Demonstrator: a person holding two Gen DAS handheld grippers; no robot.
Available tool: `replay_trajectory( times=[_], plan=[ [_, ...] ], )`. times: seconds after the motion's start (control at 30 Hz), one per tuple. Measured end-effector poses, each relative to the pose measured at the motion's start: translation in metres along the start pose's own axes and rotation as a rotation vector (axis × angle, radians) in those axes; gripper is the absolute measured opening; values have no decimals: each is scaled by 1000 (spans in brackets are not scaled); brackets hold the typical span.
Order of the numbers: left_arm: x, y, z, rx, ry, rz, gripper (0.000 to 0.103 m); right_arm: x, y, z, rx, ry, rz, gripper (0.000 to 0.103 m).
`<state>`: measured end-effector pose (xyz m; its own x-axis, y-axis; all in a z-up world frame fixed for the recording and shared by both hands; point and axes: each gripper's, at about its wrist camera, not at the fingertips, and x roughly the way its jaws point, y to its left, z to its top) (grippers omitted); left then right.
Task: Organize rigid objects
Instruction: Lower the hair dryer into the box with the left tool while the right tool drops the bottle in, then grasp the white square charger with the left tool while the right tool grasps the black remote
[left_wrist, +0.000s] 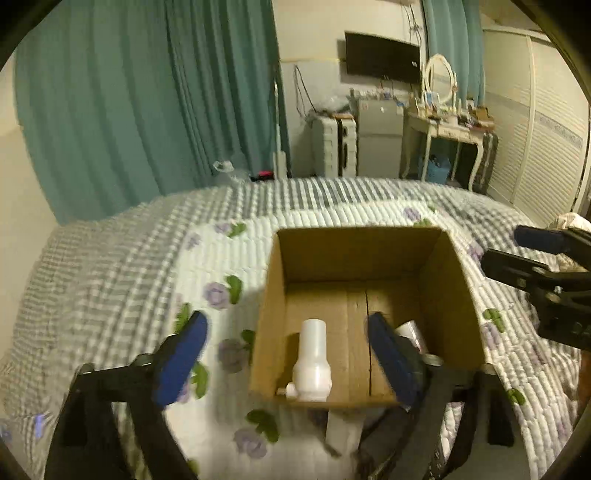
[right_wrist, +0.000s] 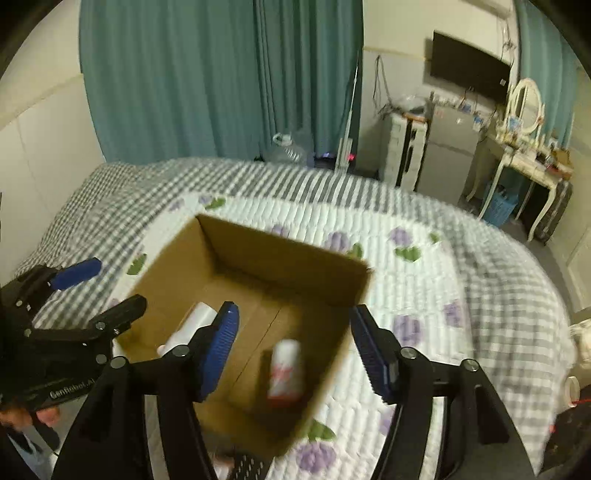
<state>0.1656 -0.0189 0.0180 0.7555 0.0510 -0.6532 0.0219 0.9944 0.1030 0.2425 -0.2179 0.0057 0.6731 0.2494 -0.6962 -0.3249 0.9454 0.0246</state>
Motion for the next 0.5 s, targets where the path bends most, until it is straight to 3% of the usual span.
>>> replay_trajectory(
  times=[0.2, 0.27, 0.37, 0.5],
  plan=[
    [-86, -10, -26, 35, -61, 21, 103, -93, 19, -22, -37, -63, -76, 90],
    [-102, -17, -40, 53, -55, 21, 103, -113, 25, -34, -52, -49, -94, 91],
    [-111, -27, -70, 63, -36, 24, 103, -137, 35, -60, -61, -51, -116, 93],
    [-94, -42, -112, 48, 37, 38, 103, -146, 46, -107, -64, -24, -113, 93]
  ],
)
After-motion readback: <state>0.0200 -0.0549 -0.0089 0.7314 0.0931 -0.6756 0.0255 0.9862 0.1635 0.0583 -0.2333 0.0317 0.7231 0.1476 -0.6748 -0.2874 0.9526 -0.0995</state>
